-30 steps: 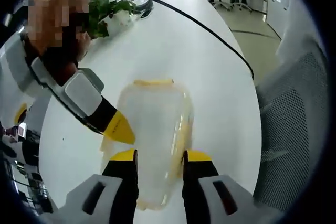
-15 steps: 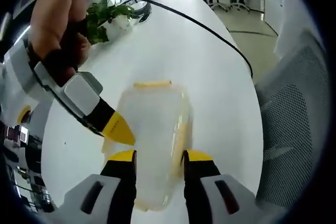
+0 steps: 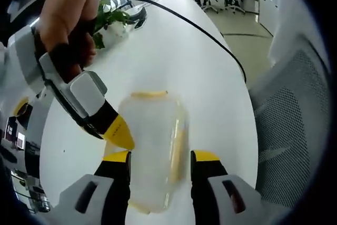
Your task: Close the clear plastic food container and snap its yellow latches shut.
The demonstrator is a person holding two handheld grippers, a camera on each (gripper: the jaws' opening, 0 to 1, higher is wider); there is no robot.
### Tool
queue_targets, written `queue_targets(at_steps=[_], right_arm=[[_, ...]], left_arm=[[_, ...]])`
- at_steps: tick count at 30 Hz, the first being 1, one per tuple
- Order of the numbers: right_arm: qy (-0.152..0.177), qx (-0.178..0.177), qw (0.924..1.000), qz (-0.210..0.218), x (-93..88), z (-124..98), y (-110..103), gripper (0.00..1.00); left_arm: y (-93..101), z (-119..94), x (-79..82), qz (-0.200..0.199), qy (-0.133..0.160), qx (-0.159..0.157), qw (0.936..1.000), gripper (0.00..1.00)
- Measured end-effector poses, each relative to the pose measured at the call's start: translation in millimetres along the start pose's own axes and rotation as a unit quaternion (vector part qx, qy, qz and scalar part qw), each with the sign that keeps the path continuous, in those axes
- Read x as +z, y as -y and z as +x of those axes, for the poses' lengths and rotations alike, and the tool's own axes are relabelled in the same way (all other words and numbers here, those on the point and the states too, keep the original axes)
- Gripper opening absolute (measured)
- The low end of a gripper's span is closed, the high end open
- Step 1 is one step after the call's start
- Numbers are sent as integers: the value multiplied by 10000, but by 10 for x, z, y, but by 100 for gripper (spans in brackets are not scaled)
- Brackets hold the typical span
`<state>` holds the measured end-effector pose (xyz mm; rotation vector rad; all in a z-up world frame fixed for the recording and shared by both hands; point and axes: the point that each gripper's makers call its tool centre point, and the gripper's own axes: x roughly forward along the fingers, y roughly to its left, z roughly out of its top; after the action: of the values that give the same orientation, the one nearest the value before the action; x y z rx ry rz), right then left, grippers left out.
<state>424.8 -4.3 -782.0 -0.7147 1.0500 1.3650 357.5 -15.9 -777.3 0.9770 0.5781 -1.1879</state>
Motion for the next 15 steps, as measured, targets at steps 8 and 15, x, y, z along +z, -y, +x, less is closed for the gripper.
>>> queue_targets(at_steps=[8, 15], right_arm=[[20, -169, 9998, -58, -38, -75, -32, 48], [66, -227, 9997, -43, -117, -104, -113, 52]], left_arm=[[-58, -55, -27, -52, -1, -97, 9999, 50], [-213, -107, -151, -138, -42, -97, 9998, 55]])
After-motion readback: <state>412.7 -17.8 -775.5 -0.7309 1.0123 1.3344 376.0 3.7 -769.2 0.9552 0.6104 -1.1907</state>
